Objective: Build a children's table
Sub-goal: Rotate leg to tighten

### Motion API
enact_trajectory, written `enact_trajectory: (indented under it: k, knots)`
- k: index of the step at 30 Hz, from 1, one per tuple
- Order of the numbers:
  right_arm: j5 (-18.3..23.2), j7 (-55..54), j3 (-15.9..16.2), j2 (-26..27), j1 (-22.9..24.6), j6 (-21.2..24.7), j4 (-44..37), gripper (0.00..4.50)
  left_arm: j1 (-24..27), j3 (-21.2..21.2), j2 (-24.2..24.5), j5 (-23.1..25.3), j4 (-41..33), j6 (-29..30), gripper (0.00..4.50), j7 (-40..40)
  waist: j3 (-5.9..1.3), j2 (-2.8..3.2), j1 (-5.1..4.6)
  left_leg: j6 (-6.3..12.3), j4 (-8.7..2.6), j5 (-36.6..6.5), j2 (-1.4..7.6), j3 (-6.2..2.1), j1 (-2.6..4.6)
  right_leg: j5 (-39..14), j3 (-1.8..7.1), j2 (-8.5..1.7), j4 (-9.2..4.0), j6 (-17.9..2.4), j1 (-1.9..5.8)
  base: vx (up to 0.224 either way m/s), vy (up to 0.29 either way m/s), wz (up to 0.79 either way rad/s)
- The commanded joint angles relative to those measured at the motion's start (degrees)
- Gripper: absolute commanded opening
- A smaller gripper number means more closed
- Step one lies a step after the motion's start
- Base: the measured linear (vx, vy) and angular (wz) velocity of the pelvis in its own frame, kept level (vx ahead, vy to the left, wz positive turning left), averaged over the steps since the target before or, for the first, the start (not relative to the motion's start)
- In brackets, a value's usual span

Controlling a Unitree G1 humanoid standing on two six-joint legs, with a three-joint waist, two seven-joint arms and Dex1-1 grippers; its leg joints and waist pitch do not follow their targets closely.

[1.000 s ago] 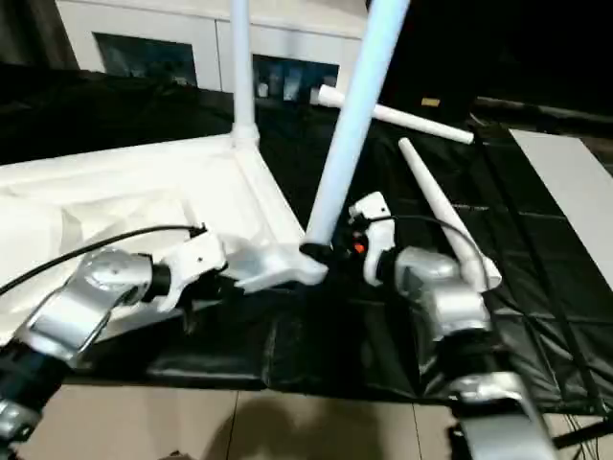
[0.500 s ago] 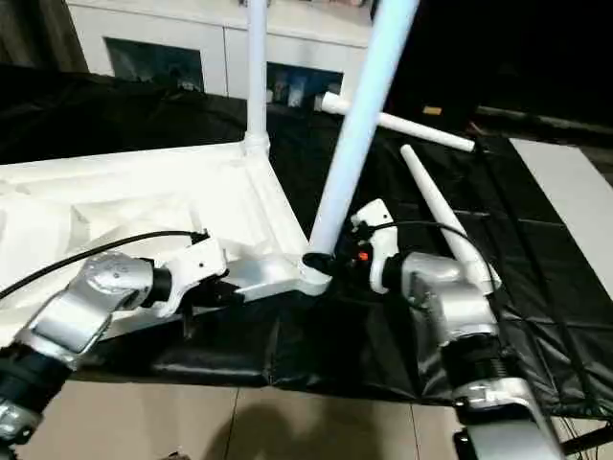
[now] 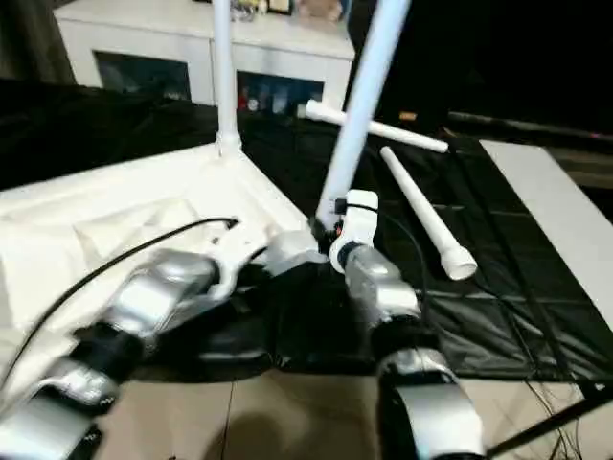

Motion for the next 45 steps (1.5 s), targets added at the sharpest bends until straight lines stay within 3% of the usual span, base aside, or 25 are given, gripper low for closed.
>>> enact_trajectory:
  k: [1, 2, 3, 4, 5, 6, 7, 8, 9, 10, 11, 12, 13, 14, 18, 21, 23, 25, 31, 35, 37, 38, 40, 45]
  knots:
    - [1.3, -6.0, -2.8, 1.2, 2.3, 1.5, 8.5, 2.22, -4.6, 1.0, -3.6, -1.4, -2.4, -1.7, 0.0, 2.5, -1.65, 1.49, -0.95, -2.55, -4.53, -42.8, 1.09, -0.63, 3.77, -36.0, -0.58, -3.01, -7.07, -1.9, -1.96, 0.0, 0.0, 0.0]
    - [0.9, -7.9, -2.9, 1.7, 1.6, 0.6, 9.7, 2.21, -5.1, 0.9, -4.5, -1.4, -1.7, -1.9, 0.0, 3.3, -1.81, 1.32, -1.39, -2.22, -3.96, -41.8, 0.92, -0.71, 3.63, -37.4, -1.04, -3.25, -7.22, -0.9, -1.66, 0.0, 0.0, 0.0]
    - [0.0, -9.4, -2.5, 1.9, 1.1, -0.2, 10.5, 2.21, -5.5, 0.8, -5.1, -1.3, -1.4, -2.7, 0.0, 3.5, -1.82, 2.62, -0.72, -2.34, -8.93, -47.0, 3.52, -1.05, -1.57, -26.6, -0.75, -1.68, 0.78, -1.3, 3.94, 0.0, 0.0, 0.0]
    - [-0.6, -10.3, -2.4, 2.2, 0.6, -1.1, 11.3, 2.21, -5.7, 0.8, -5.5, -1.3, -1.0, -2.9, 0.0, 3.8, -1.49, 2.59, 0.95, -2.35, -11.87, -50.9, 4.62, -0.41, -5.02, -18.3, 0.59, -0.86, 7.8, -2.1, 6.27, -0.071, 0.015, -0.08]
    - [-1.1, -10.6, -2.2, 2.8, -0.3, -1.8, 12.4, 2.21, -5.9, 0.6, -5.8, -1.2, -0.9, -3.4, 0.0, 3.5, -2.16, 2.09, 4.59, 0.58, -11.71, -46.5, 3.32, 3.73, -1.71, -11.8, 3.06, 0.13, 8.29, -2.8, 1.65, -0.046, -0.054, 0.2]
    - [-1.1, -10.5, -2.2, 3.3, -0.9, -2.4, 13.0, 2.21, -5.9, 0.6, -5.8, -1.0, -1.1, -3.3, 0.0, 3.4, -1.64, -2.27, 2.57, -0.01, 0.66, -32.2, -0.47, 1.31, 5.51, -47.4, 5.11, -5.89, -5.14, -0.9, -6.41, -0.046, -0.054, 0.2]
    - [-1.1, -10.5, -2.2, 3.3, -0.9, -2.4, 13.0, 2.21, -5.9, 0.6, -5.8, -1.0, -1.1, -3.3, 0.0, 3.4, -1.64, -2.27, 2.57, -0.01, 0.66, -32.2, -0.47, 1.31, 5.51, -47.4, 5.11, -5.89, -5.14, -0.9, -6.41, 0.075, -0.142, 0.17]
    - [-1.1, -10.3, -2.4, 3.7, -1.4, -2.9, 13.7, 2.21, -5.9, 0.7, -5.8, -0.8, -1.2, -3.0, 0.0, 3.4, -2.32, -2.71, 2.62, 2.01, 2.56, -15.0, -0.07, 0.51, 0.44, -58.8, 7.68, -9.76, -5.63, 0.9, -2.18, 0.127, -0.084, -0.36]
    - [-0.7, -9.9, -2.8, 3.9, -1.8, -3.1, 14.1, 2.2, -5.8, 0.6, -5.5, -0.7, -1.3, -2.9, 0.0, 3.3, -3.38, -1.0, 3.94, 0.08, -1.96, -6.8, 1.09, -0.43, -3.51, -43.9, 6.52, -7.29, -2.37, -0.3, 1.63, 0.127, -0.084, -0.36]
    - [-0.6, -9.9, -3.0, 4.0, -1.9, -3.2, 14.2, 2.2, -5.7, 0.6, -5.4, -0.7, -1.4, -2.9, 0.0, 3.2, -4.08, 0.11, 3.45, -2.3, -3.62, -6.1, 1.77, -0.42, -2.36, -22.9, 4.87, -3.65, 0.11, -2.1, 0.27, 0.098, -0.007, -0.33]
    - [-0.6, -9.5, -3.1, 4.1, -2.2, -3.6, 14.6, 2.2, -5.7, 0.7, -5.1, -0.7, -1.4, -2.8, 0.0, 3.2, -4.06, 0.34, 3.16, -3.0, -3.86, -7.3, 1.9, -0.46, -2.03, -15.6, 4.77, -2.96, 0.83, -3.5, 0.0, 0.0, 0.0, 0.0]
    - [-0.8, -9.3, -3.1, 4.1, -2.4, -4.0, 14.9, 2.2, -5.6, 0.7, -4.9, -0.7, -1.4, -2.8, 0.0, 3.0, -3.84, 0.59, 2.89, -3.78, -3.98, -11.7, 1.62, -0.14, -1.77, -9.6, 5.07, -2.41, 1.0, -6.1, -0.28, 0.0, 0.0, 0.0]
    - [-0.9, -9.3, -3.1, 4.1, -2.7, -4.4, 15.2, 2.2, -5.6, 0.7, -4.8, -0.8, -1.4, -2.8, 0.0, 3.1, -3.84, 0.4, 2.69, -3.78, -3.88, -13.4, 1.46, 0.09, -1.55, -8.6, 5.25, -2.43, 0.96, -7.1, -0.36, 0.0, 0.0, 0.0]
    - [-0.8, -8.6, -3.4, 4.1, -3.1, -5.7, 15.6, 2.2, -5.6, 0.8, -4.6, -0.9, -1.2, -2.8, 0.0, 3.0, -4.0, 0.28, 2.62, -2.7, -3.93, -14.3, 1.2, 0.33, -1.74, -7.2, 5.34, -2.61, 0.83, -8.5, 0.23, 0.0, 0.0, 0.0]
    - [-2.5, -7.7, -2.3, 3.6, -3.7, -6.8, 16.1, 2.2, -5.8, 1.1, -4.4, -1.0, -0.8, -3.2, 0.0, 2.7, -3.73, 0.25, 2.57, -1.78, -4.21, -15.7, 1.2, 0.57, -1.78, -11.9, 5.34, -2.8, 0.0, -7.8, 0.16, 0.0, 0.0, 0.0]
    - [-3.3, -6.3, -1.8, 3.3, -4.2, -7.8, 16.3, 2.88, -5.8, 1.2, -4.2, -0.9, -0.7, -3.4, 0.0, 2.4, -3.65, 0.32, 2.6, -1.88, -4.27, -17.3, 1.28, 0.59, -1.61, -15.2, 5.49, -2.93, -0.43, -7.1, -0.15, 0.0, 0.0, 0.0]
    - [-3.4, -5.7, -1.7, 3.2, -4.3, -8.0, 16.2, 2.91, -5.7, 1.2, -4.1, -0.9, -0.8, -3.4, 0.0, 2.4, -3.67, 0.28, 2.63, -1.82, -4.31, -17.5, 1.34, 0.57, -1.59, -15.6, 5.47, -2.98, -0.46, -7.0, -0.2, 0.0, 0.0, 0.0]
    - [-3.7, -4.7, -1.4, 3.0, -4.6, -8.6, 15.9, 3.26, -5.6, 1.2, -3.8, -0.9, -0.9, -3.4, 0.0, 2.2, -3.67, 0.22, 2.61, -1.66, -4.31, -16.8, 1.32, 0.6, -1.79, -14.8, 5.48, -2.97, -0.42, -7.0, -0.06, 0.0, 0.0, 0.0]
    - [-4.6, -1.8, -0.5, 2.6, -4.7, -10.9, 14.4, 3.67, -5.3, 1.2, -3.2, -1.0, -1.2, -3.5, 0.0, 1.8, -3.95, 0.12, 2.77, -0.41, -4.02, -11.4, 1.33, 0.87, -2.12, -8.1, 5.49, -2.95, 0.28, -8.5, 0.42, 0.0, 0.0, 0.0]
    - [-5.1, 3.2, 0.6, 1.8, -3.0, -13.1, 9.9, 4.03, -5.2, 1.4, -1.9, -0.8, -1.0, -4.5, 0.0, 1.0, -4.2, 0.16, 2.84, 1.8, -3.47, -5.1, 1.2, 1.11, -2.27, 1.7, 5.41, -2.69, 1.22, -10.4, 0.89, 0.0, 0.0, 0.0]
    - [-5.3, 4.2, 1.0, 1.4, -2.2, -13.4, 8.5, 4.15, -5.2, 1.5, -1.7, -0.9, -0.9, -4.7, 0.0, 0.8, -4.28, 0.13, 2.83, 2.35, -3.39, -4.5, 1.17, 1.17, -2.23, 3.1, 5.4, -2.67, 1.37, -11.1, 0.96, 0.0, 0.0, 0.0]
    - [-5.6, 5.5, 1.6, 0.8, -1.0, -13.7, 6.6, 4.2, -5.1, 1.6, -1.3, -0.9, -0.8, -4.8, 0.0, 0.6, -4.28, 0.39, 2.78, 2.75, -3.32, -4.3, 1.16, 1.21, -2.21, 3.9, 5.42, -2.65, 1.46, -11.5, 0.94, 0.0, 0.0, 0.0]
    - [-6.1, 7.3, 2.5, -0.1, 0.9, -14.0, 3.8, 4.42, -4.9, 1.8, -0.8, -0.9, -0.8, -5.0, 0.0, 0.2, -4.4, 0.19, 2.88, 3.72, -3.13, -3.0, 1.12, 1.33, -2.26, 6.7, 5.44, -2.52, 1.61, -12.0, 1.07, 0.0, 0.0, 0.0]
    - [-6.5, 8.4, 3.3, -1.2, 2.9, -13.9, 0.3, 4.42, -4.8, 1.7, -0.5, -0.9, -0.8, -5.0, 0.0, -0.1, -4.24, 0.16, 2.92, 4.44, -3.13, -5.0, 1.18, 1.57, -2.2, 4.3, 5.59, -2.66, 1.38, -12.6, 0.88, 0.0, 0.0, 0.0]
